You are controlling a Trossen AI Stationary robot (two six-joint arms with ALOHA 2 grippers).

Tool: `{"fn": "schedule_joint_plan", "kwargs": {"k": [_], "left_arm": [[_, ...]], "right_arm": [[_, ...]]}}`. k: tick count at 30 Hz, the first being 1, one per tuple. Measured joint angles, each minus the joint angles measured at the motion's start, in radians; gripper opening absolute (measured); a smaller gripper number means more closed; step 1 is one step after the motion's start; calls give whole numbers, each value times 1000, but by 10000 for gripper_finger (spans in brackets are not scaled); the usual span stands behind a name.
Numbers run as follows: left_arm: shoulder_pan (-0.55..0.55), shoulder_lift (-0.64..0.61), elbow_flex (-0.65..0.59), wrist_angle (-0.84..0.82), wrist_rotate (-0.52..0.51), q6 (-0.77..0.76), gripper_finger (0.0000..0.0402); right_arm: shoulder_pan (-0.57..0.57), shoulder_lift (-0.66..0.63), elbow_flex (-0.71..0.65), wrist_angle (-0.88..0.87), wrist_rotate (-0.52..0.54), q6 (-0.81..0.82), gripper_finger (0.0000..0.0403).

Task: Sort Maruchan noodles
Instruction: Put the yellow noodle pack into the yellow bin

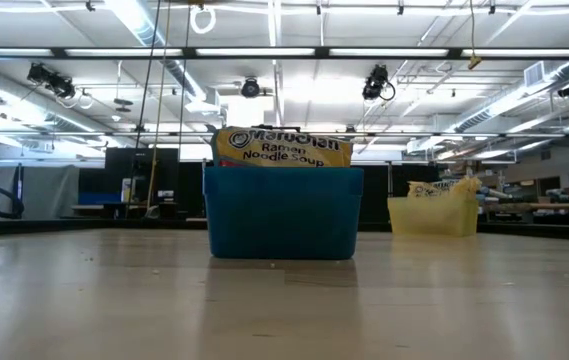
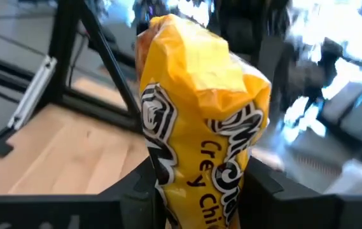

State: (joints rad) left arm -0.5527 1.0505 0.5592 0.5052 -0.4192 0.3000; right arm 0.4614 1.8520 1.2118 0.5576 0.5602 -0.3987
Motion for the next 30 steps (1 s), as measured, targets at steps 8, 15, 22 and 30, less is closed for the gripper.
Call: {"fn": "schedule_joint_plan", "kwargs": {"k": [8, 15, 22, 30], "left_arm": [[-81, -181, 177, -664, -267, -180, 181], [-115, -213, 153, -838, -268, -368, 187], [-119, -213, 111, -846, -265, -393, 187], [-118, -213, 101, -847, -268, -412, 187]], "right_arm": [[-85, -226, 0, -660, 21, 485, 133], [-361, -374, 0, -1277, -31, 957, 133], [-652, -448, 0, -1598, -123, 964, 133], [-921, -357, 1, -1688, -128, 743, 133]]}}
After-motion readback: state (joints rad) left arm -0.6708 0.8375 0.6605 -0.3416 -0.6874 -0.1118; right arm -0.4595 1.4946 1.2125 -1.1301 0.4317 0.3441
